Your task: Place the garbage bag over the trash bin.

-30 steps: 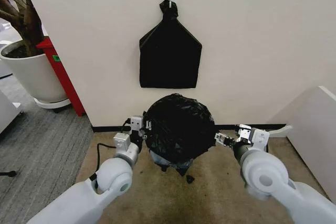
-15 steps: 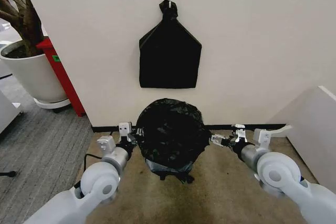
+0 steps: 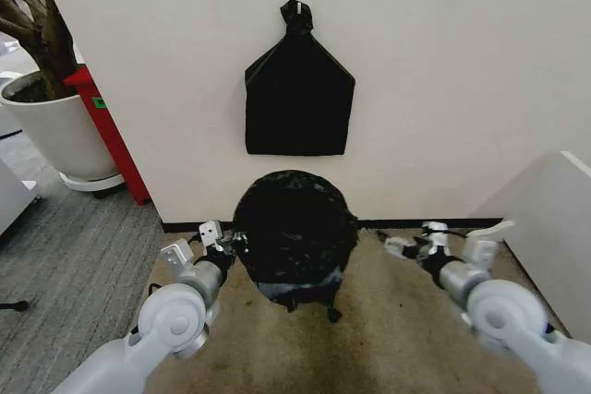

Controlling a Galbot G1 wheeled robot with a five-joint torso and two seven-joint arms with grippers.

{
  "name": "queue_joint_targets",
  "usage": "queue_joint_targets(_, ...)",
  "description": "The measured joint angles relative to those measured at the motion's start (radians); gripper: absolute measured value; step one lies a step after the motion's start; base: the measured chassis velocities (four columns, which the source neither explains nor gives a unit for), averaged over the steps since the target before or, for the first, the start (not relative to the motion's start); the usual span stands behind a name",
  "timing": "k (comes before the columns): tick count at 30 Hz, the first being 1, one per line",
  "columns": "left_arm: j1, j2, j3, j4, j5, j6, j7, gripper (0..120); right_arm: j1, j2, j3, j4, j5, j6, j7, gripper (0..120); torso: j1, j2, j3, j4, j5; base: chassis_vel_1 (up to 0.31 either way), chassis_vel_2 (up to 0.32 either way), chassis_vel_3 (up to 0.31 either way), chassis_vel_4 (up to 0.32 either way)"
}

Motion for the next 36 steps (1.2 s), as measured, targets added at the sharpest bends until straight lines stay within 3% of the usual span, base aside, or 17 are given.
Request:
queue_joint_targets(3,-0.014,-0.026,0.003,0.014,-0.043,-0.002,-0.046,1,-0.030,0.023,0.076,0.120,0.296,-0.029,0.141,100,0.000,0.000,0.000,0.0000,-0.0007,0.000,0.000,0.000,0.000)
queue_joint_targets(7,-0.026,-0.054,0.007,0.021,-0.077,-0.004,-0.089,1,-0.033,0.055,0.076,0.205,0.461,-0.024,0.293,100,0.000,0.000,0.000,-0.0001,-0.0003,0.000,0.000,0.000,0.000)
queue_joint_targets(9,-0.031,-0.070,0.014,0.021,-0.084,-0.006,-0.102,1,-0.001,0.087,0.007,0.244,0.515,0.025,0.393,100,0.000,0.000,0.000,-0.0003,-0.0004,0.000,0.000,0.000,0.000)
queue_joint_targets(14,-0.028,-0.078,0.025,0.008,-0.073,-0.007,-0.104,1,0.095,0.132,-0.135,0.250,0.497,0.123,0.474,100,0.000,0.000,0.000,0.0003,-0.0001,0.000,0.000,0.000,0.000)
queue_joint_targets(18,-0.019,-0.070,0.032,-0.004,-0.063,-0.006,-0.102,0,0.108,0.147,-0.251,0.248,0.405,0.156,0.460,100,0.000,0.000,0.000,0.0002,-0.0004,0.000,0.000,0.000,0.000)
queue_joint_targets(25,-0.015,-0.074,0.033,-0.015,-0.055,-0.003,-0.098,0,0.094,0.182,-0.341,0.245,0.324,0.163,0.458,100,0.000,0.000,0.000,0.0001,-0.0002,0.000,0.000,0.000,0.000)
queue_joint_targets(36,-0.030,-0.063,0.023,-0.032,-0.077,0.006,-0.100,0,0.062,0.208,-0.359,0.179,0.221,0.128,0.477,100,0.000,0.000,0.000,0.0000,-0.0002,0.000,0.000,0.000,0.000)
